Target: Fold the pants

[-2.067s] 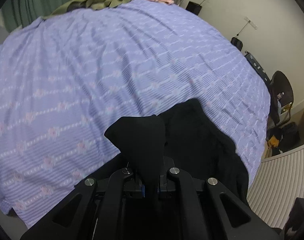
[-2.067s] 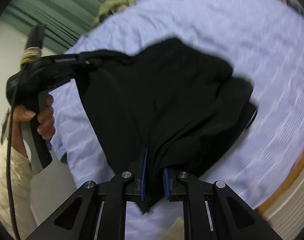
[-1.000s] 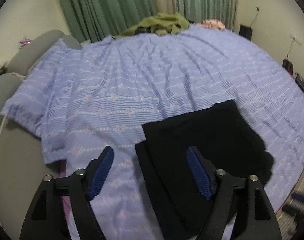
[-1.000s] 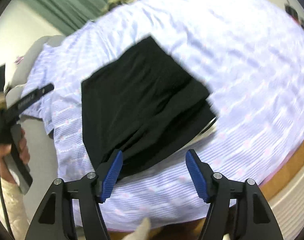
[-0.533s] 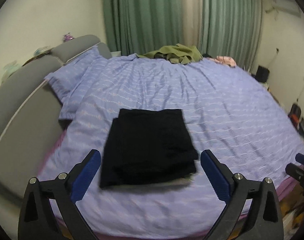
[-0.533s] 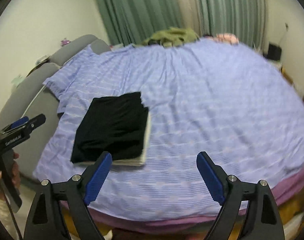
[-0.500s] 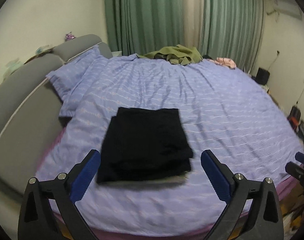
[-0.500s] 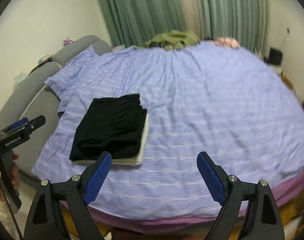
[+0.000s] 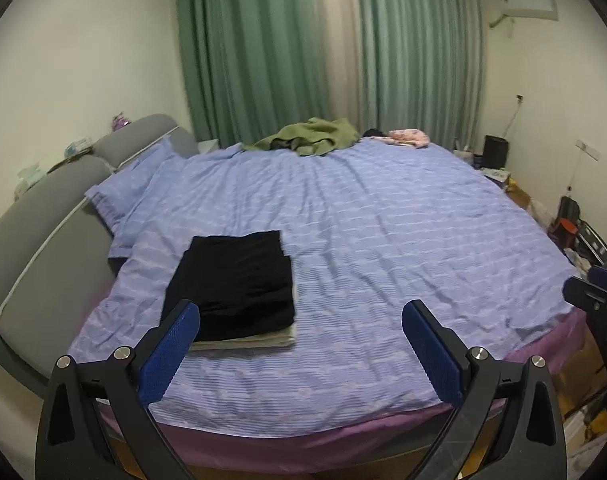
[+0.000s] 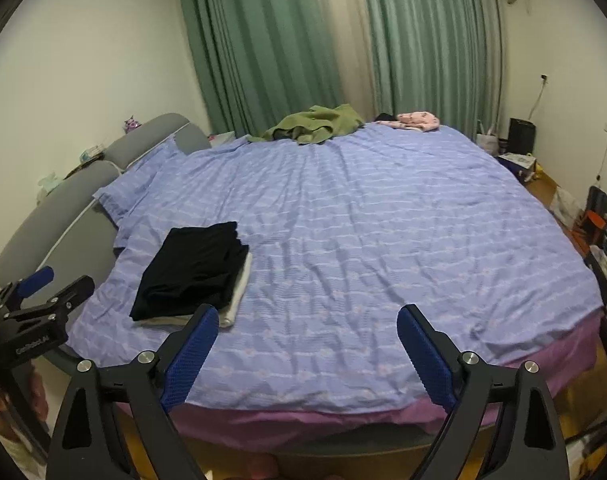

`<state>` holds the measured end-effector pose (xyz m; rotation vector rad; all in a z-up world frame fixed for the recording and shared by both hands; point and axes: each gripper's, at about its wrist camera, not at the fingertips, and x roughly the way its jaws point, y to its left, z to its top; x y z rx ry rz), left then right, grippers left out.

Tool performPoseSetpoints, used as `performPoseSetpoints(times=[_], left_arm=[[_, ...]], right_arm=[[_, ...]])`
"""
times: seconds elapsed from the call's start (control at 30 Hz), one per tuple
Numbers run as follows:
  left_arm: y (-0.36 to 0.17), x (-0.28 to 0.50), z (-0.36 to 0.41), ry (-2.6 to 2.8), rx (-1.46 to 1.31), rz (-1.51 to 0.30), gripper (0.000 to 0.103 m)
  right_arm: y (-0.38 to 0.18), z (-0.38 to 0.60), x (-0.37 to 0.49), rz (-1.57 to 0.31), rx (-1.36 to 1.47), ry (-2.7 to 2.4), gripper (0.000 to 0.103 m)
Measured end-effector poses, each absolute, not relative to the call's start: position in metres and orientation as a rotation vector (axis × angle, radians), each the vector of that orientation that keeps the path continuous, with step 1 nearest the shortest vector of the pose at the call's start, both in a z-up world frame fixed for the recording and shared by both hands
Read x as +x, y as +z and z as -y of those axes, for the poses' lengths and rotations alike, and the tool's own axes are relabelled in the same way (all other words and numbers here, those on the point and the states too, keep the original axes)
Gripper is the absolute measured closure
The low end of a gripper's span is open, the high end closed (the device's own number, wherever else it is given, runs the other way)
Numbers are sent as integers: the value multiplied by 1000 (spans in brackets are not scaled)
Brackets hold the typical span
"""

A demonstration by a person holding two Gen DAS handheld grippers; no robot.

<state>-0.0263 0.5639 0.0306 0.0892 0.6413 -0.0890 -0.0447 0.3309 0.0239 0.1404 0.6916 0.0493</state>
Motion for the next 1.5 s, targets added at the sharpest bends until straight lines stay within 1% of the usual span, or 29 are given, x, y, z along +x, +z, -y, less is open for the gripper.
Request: performPoseSetpoints(times=[0.33, 0.77, 1.5], left_arm=[[38, -36, -533, -138, 113, -619, 0], [45, -35, -524, -154, 69, -610, 0], [40, -32, -512, -126, 68, -647, 0]], right_arm=[[29, -311, -63, -686, 136, 43, 11], [34, -299, -64, -664, 132, 57, 11], [32, -280, -63, -656, 147, 52, 11]])
